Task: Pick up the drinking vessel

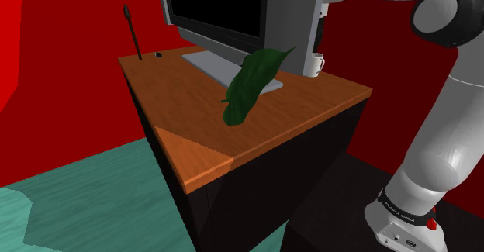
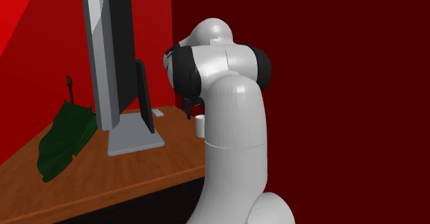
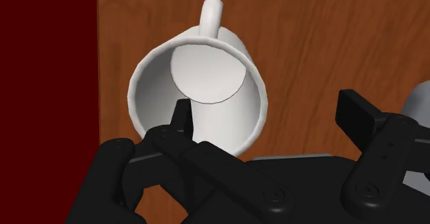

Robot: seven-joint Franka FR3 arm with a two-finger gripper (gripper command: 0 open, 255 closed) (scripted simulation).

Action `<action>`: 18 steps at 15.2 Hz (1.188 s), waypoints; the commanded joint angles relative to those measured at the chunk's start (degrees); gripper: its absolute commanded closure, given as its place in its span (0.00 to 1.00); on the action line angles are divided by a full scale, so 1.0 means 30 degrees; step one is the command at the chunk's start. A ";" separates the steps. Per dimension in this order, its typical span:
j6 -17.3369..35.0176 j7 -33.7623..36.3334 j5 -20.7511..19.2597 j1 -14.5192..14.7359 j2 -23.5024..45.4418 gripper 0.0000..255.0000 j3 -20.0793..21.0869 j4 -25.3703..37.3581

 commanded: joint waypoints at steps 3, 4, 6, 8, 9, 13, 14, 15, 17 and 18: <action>0.0859 -0.0039 0.0064 -0.0041 0.0230 0.00 -0.0024 -0.0678; 0.1122 -0.0022 0.0056 -0.0037 0.0208 0.00 -0.0021 -0.0963; 0.1643 0.0010 0.0044 -0.0030 0.0177 0.00 -0.0017 -0.1514; 0.1792 0.0019 0.0041 -0.0028 0.0171 0.00 -0.0015 -0.1670; 0.1781 0.0002 0.0051 -0.0037 0.0206 1.00 -0.0021 -0.1624; 0.1802 0.0006 0.0043 -0.0036 0.0178 1.00 -0.0021 -0.1671; 0.1804 0.0007 0.0043 -0.0035 0.0180 1.00 -0.0021 -0.1672; 0.1804 0.0005 0.0043 -0.0036 0.0179 1.00 -0.0022 -0.1673; 0.1806 0.0004 0.0044 -0.0036 0.0182 1.00 -0.0022 -0.1672; 0.1792 0.0019 0.0041 -0.0028 0.0172 1.00 -0.0016 -0.1668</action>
